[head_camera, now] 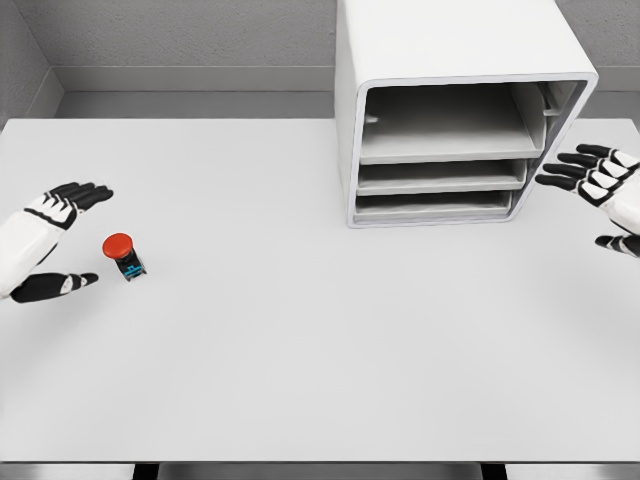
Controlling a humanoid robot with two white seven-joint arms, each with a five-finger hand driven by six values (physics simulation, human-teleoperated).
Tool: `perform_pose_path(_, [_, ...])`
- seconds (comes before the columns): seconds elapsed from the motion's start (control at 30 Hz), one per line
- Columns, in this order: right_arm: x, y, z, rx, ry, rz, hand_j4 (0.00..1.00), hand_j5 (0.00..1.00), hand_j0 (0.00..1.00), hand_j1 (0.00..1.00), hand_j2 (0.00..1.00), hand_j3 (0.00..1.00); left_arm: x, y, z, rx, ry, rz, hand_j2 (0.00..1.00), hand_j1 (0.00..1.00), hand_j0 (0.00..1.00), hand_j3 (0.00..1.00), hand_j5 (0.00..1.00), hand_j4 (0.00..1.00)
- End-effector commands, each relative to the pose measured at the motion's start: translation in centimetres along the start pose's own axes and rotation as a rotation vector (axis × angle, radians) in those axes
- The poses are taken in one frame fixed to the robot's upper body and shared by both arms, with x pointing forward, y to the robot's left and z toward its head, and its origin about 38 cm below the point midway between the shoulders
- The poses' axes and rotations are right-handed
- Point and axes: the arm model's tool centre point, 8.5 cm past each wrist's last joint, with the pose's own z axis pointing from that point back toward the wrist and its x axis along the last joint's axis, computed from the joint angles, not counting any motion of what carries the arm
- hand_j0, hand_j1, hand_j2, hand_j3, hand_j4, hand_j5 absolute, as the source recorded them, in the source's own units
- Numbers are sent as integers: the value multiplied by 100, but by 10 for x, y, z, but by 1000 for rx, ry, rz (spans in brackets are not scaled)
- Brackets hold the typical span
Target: Slide open multi-storey tabletop storage cabinets and put open load switch and slide close multi-storey tabletop storage cabinets
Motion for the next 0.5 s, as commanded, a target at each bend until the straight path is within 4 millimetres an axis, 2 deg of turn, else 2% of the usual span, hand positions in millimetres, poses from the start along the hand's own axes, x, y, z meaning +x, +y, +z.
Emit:
perform_pose_path(0.0, [1, 0, 0, 5, -4, 5, 100, 100, 100, 100, 100, 100, -3, -4, 2, -3, 17, 13, 100, 100, 100, 100, 100, 100])
perform_pose_path(0.13, [1, -1, -1, -1, -3, 5, 100, 100, 100, 100, 100, 100, -1, -7, 1, -29, 15, 13, 100, 100, 100, 100, 100, 100])
perform_pose_path(0.2, [0, -1, -1, 1, -3, 7, 100, 100, 100, 100, 100, 100, 3, -13, -6, 23, 10, 66, 100, 100, 100, 100, 100, 100])
perform_pose_path(0.3, [2, 2, -3, -1, -2, 15, 100, 100, 100, 100, 100, 100, 5, -1, -10, 75, -18, 116, 100, 100, 100, 100, 100, 100])
perform_pose_path(0.37, [7, 11, -6, 12, -19, -11, 100, 100, 100, 100, 100, 100, 2, 9, -8, 52, -25, 91, 99, 99, 99, 99, 99, 99])
perform_pose_path(0.47, [13, 20, -12, 27, -45, -34, 100, 100, 100, 100, 100, 100, 2, 9, -6, 52, -28, 112, 97, 97, 97, 97, 97, 97])
